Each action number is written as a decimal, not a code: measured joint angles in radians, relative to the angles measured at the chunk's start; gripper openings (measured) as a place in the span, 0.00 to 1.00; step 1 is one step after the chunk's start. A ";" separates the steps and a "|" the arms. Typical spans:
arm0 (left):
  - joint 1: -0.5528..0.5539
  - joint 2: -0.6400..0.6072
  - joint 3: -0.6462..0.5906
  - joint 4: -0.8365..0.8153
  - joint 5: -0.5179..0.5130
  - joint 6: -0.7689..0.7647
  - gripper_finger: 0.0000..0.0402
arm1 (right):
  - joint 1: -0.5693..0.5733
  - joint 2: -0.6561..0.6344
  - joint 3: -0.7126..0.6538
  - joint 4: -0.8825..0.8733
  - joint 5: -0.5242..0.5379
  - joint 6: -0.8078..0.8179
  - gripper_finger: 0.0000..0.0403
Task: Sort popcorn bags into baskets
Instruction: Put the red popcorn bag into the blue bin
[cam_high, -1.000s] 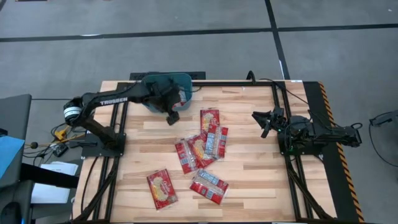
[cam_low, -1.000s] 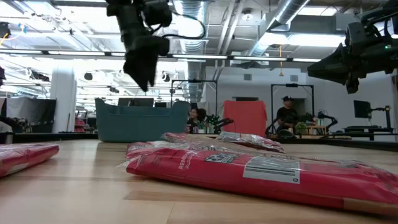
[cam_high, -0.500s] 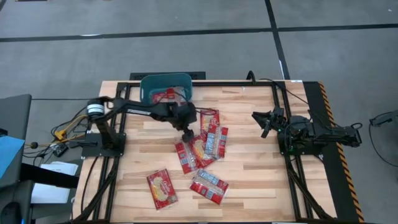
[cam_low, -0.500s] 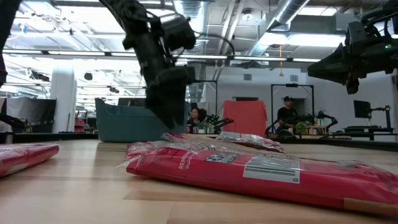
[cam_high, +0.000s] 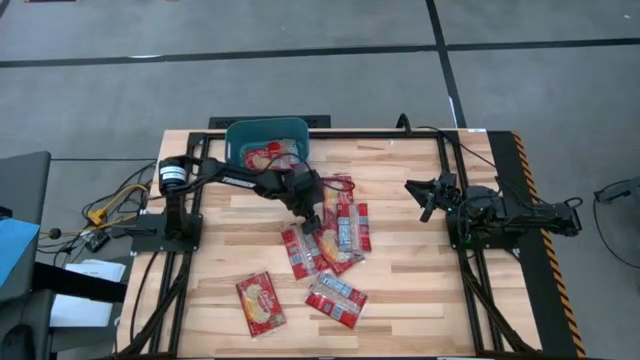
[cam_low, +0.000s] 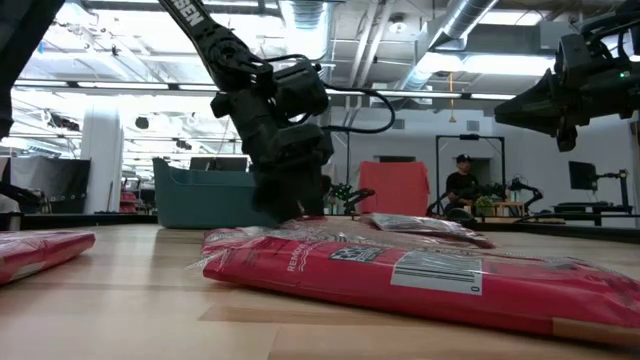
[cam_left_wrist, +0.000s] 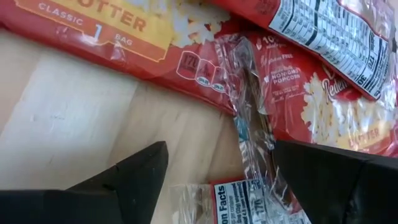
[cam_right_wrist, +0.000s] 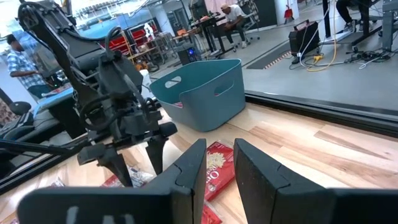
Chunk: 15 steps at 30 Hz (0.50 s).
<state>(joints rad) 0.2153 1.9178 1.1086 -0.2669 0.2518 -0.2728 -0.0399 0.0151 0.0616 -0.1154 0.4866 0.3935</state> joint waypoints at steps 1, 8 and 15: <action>0.005 -0.002 0.006 -0.007 0.003 0.001 0.73 | 0.000 0.000 0.000 0.000 0.000 0.000 0.27; 0.019 -0.024 0.039 -0.016 0.068 -0.019 0.73 | 0.000 0.000 0.000 0.000 0.001 0.007 0.27; 0.012 -0.024 0.038 0.000 0.136 -0.022 0.73 | 0.001 0.062 -0.004 0.036 -0.159 0.147 0.27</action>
<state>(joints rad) 0.2275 1.8938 1.1465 -0.2666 0.3881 -0.2946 -0.0393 0.0770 0.0580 -0.0792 0.3280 0.5408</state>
